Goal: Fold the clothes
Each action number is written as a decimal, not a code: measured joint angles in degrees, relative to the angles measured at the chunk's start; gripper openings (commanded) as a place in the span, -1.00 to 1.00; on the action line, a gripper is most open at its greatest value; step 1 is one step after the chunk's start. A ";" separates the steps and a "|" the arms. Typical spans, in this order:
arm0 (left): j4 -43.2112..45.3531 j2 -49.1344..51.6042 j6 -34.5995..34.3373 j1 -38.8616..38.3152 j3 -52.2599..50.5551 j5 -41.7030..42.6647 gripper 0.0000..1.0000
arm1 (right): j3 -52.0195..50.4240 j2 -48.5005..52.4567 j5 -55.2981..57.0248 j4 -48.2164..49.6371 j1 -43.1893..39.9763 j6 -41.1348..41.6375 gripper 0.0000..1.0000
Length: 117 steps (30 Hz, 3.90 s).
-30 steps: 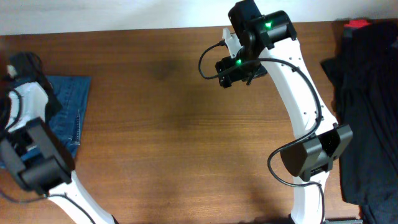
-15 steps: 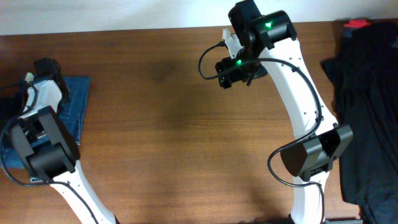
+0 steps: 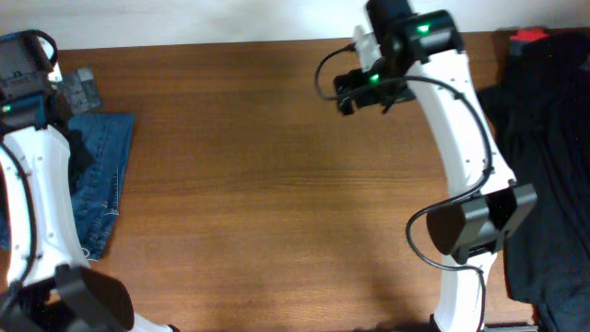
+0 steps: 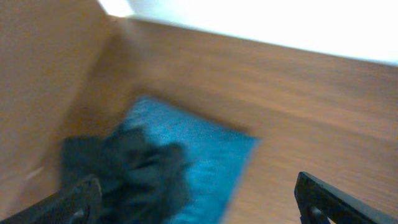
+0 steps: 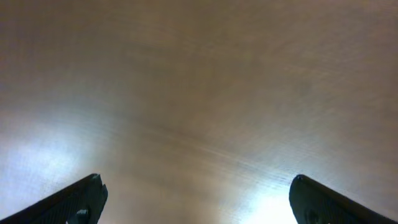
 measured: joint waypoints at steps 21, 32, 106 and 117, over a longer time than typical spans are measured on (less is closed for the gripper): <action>-13.42 -14.08 1.62 -8.90 -6.05 20.59 0.98 | 0.00 -14.60 5.86 -8.66 -12.52 3.26 0.98; -0.07 -44.81 4.35 -12.50 -33.38 18.03 0.98 | -0.96 -29.75 10.05 -9.31 -6.43 6.25 0.98; -3.56 -59.52 4.37 -12.50 -39.80 17.84 0.99 | -134.75 -121.83 4.44 81.15 -14.12 4.33 0.97; -3.56 -59.52 4.37 -12.50 -39.80 17.81 0.98 | -134.75 -121.83 4.42 81.15 -14.12 4.31 0.97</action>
